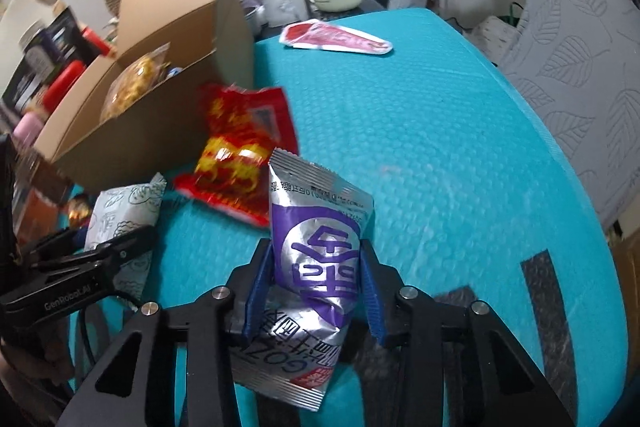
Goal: Organize snacks
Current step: 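Grasp the white printed packet with the left tool while the right tool grasps the silver-purple pouch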
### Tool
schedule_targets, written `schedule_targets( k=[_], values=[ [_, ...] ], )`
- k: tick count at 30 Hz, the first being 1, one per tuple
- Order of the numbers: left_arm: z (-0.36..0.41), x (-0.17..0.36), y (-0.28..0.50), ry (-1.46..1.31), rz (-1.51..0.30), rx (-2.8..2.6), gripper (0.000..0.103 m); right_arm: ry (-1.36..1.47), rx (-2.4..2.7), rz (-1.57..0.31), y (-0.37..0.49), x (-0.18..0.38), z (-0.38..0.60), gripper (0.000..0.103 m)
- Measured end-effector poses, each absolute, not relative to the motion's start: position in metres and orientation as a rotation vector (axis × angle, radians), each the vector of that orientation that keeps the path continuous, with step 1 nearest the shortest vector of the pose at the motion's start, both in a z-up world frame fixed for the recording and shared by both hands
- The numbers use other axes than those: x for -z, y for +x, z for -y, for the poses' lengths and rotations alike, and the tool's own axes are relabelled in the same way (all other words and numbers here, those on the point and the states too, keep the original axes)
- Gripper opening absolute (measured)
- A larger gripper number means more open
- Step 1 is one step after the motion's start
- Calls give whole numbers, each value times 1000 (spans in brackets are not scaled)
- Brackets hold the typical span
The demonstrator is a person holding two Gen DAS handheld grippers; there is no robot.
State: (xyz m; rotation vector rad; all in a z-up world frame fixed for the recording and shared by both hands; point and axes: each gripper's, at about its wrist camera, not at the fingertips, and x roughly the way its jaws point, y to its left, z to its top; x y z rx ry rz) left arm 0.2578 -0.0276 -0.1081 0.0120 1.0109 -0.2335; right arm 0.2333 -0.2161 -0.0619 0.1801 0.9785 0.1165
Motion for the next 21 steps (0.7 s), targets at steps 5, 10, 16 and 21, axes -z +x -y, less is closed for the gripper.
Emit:
schedule_targets(
  k=[5,10,16,21],
  values=[
    [30,108,227,27,-1017,257,58,150,-144,-980,213,61,210,41],
    [31,107,201,34,-1022,276,58,119,-165,-978,191,60,203,41],
    [31,108,178,33,-1031,289,58,94,-202,-986,169,60,195,41],
    [34,109,167,47,-1045,296,58,68,-229,-997,155,60,188,41]
  ],
)
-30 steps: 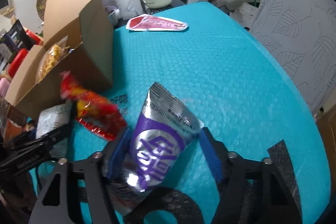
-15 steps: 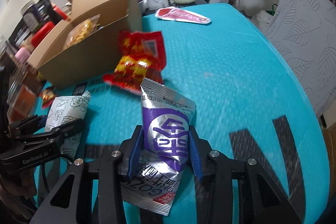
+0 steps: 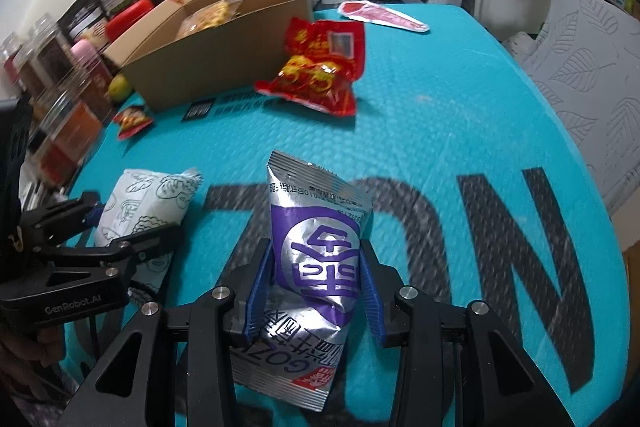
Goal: Organize snacks
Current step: 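Grasp the white printed packet with the left tool while the right tool grasps the silver-purple pouch, then lift the white packet and silver-purple pouch and carry them over the cardboard box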
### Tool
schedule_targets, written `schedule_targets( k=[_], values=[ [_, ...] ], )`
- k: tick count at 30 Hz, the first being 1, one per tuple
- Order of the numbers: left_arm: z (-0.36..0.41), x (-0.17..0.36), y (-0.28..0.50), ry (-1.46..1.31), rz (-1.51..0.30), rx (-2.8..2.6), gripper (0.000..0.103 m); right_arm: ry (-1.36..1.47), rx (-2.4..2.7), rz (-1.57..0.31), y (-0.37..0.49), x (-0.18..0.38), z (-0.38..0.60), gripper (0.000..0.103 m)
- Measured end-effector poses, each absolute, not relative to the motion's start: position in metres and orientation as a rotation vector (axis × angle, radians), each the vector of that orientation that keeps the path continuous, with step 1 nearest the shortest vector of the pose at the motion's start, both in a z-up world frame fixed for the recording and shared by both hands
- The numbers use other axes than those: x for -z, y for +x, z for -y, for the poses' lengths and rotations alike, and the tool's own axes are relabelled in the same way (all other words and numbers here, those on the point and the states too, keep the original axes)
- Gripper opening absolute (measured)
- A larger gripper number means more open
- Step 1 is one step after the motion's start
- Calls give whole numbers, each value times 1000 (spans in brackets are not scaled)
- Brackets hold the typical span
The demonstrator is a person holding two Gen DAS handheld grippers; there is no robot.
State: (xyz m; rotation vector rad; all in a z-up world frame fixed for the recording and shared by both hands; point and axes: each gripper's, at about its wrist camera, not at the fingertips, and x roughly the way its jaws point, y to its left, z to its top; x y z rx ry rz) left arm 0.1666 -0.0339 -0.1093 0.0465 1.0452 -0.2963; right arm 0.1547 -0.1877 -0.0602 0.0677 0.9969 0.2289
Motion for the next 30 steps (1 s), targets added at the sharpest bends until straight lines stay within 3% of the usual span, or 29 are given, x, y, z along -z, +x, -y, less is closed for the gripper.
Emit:
schedule_targets(
  k=[6,10,13,16,17,19,30],
  values=[
    [38,112,161,65,-1048,282,59,46,-248,-1004,149,64,184,46],
    [54,117,160,148,-1033,268,71,1,-238,-1002,148,69,178,54],
    [55,118,161,151,-1027,261,72,-27,-231,-992,146,69,173,55],
    [52,118,161,137,-1013,272,72,-16,-229,-989,145,69,175,54],
    [51,118,160,136,-1009,270,67,-11,-226,-985,145,68,176,45],
    [48,115,159,150,-1005,264,59,-7,-232,-990,145,68,176,42],
    [42,106,160,62,-1045,338,57,109,-373,-1004,139,62,162,40]
  ],
)
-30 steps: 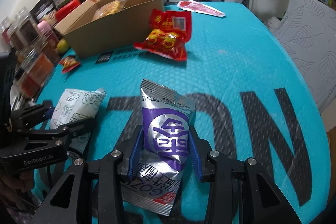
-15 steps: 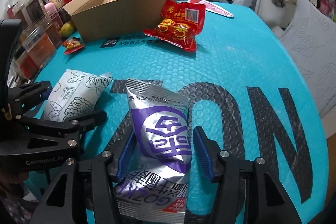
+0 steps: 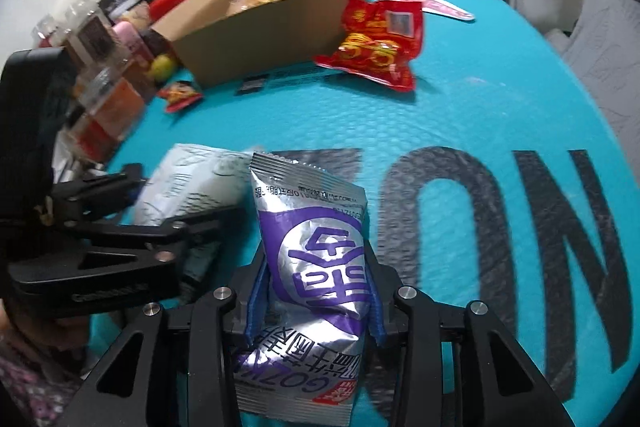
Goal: Organize snacks
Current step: 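Lift the white packet and silver-purple pouch and carry them over the cardboard box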
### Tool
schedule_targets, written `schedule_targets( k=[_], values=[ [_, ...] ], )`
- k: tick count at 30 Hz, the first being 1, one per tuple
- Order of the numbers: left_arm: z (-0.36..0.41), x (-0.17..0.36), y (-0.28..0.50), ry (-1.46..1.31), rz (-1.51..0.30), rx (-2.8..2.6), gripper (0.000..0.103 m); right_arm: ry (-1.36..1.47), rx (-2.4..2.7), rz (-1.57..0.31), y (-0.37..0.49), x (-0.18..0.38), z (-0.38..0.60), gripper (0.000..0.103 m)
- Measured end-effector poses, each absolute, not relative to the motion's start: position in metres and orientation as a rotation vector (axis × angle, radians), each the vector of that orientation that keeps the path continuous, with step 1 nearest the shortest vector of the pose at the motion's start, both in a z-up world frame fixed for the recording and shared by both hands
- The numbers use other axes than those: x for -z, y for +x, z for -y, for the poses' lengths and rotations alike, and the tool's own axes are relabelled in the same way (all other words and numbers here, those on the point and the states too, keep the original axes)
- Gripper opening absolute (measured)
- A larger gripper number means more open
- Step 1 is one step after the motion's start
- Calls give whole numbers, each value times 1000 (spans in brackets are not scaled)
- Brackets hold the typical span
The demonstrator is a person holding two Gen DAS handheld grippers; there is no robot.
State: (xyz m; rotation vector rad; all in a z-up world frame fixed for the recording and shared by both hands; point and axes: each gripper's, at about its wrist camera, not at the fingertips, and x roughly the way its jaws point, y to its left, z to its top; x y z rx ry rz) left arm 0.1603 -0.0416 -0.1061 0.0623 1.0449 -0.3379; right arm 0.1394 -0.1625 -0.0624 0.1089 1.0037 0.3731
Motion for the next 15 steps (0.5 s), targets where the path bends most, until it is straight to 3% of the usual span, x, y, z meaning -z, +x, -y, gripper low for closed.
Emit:
schedule_targets(
  k=[15],
  values=[
    [22,55,159,71,-910,322,57,97,-454,-925,149,25,141,40]
  ],
)
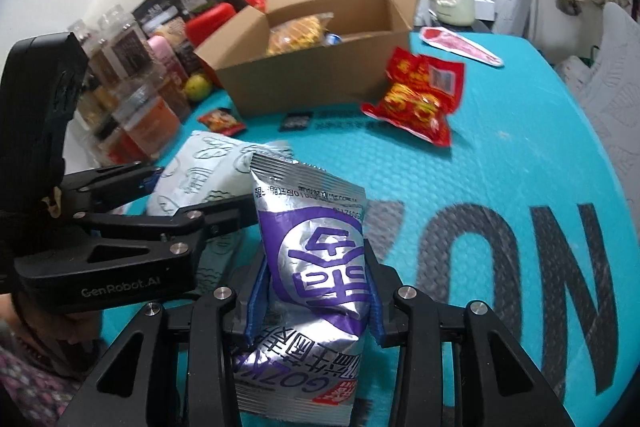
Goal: Organize snacks
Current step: 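Lift the white packet and silver-purple pouch and carry them over the cardboard box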
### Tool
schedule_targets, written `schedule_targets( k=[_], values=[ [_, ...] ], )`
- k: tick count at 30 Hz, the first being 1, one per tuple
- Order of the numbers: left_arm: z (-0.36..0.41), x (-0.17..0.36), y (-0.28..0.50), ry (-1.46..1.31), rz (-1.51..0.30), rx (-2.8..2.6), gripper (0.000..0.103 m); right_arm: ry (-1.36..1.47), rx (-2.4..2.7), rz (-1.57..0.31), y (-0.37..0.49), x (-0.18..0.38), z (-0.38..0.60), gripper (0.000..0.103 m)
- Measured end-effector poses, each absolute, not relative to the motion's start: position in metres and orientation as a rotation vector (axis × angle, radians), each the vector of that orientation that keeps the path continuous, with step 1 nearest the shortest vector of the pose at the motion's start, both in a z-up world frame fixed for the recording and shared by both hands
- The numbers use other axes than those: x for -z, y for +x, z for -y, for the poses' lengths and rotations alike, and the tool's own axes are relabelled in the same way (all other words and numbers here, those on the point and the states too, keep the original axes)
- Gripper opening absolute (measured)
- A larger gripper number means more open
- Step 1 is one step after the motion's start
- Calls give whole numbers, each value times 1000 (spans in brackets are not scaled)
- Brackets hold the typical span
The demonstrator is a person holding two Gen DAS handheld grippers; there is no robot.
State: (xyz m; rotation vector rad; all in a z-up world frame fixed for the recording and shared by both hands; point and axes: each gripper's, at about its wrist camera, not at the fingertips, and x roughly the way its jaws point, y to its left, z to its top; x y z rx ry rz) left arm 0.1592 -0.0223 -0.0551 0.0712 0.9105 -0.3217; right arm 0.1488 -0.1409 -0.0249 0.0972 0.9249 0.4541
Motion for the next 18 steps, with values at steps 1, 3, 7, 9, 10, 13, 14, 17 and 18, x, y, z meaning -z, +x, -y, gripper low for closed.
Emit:
schedule_targets(
  k=[1,3,7,9,10,13,14,17,18],
  values=[
    [21,51,159,74,-899,318,56,96,-460,-917,150,22,139,40],
    [19,43,160,77,-876,313,55,91,-471,-901,152,16,136,40],
    [16,28,163,82,-833,310,54,71,-497,-854,157,-1,131,40],
    [14,21,165,74,-817,315,54,54,-503,-837,159,-9,129,40],
    [13,18,166,70,-807,318,54,43,-507,-826,161,-13,127,40],
    [11,4,168,61,-767,320,53,24,-518,-803,167,-24,124,40],
    [11,-1,169,58,-753,320,53,19,-520,-794,169,-27,124,40],
    [9,-13,172,53,-715,321,53,-1,-522,-757,175,-40,122,40],
    [9,-18,173,51,-699,322,53,-6,-524,-740,177,-45,121,40]
  ],
)
